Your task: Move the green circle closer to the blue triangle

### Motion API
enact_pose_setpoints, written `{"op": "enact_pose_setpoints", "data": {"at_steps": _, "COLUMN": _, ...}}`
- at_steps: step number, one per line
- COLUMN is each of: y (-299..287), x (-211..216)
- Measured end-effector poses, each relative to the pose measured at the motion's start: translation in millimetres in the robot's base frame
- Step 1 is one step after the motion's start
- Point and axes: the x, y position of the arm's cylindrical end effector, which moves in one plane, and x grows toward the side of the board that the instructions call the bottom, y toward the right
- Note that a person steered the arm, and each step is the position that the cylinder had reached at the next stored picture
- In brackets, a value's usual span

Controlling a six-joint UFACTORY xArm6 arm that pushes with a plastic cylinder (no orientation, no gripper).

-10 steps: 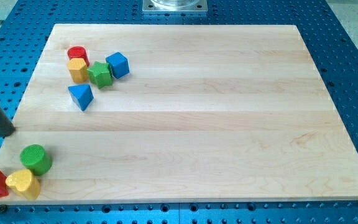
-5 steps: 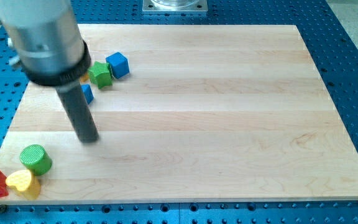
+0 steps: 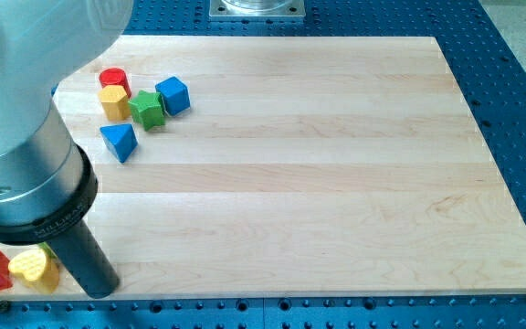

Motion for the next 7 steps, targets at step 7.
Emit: {"op": "enact_pose_setpoints", "data": {"at_steps": 7, "y": -121.7, "x": -70.8}}
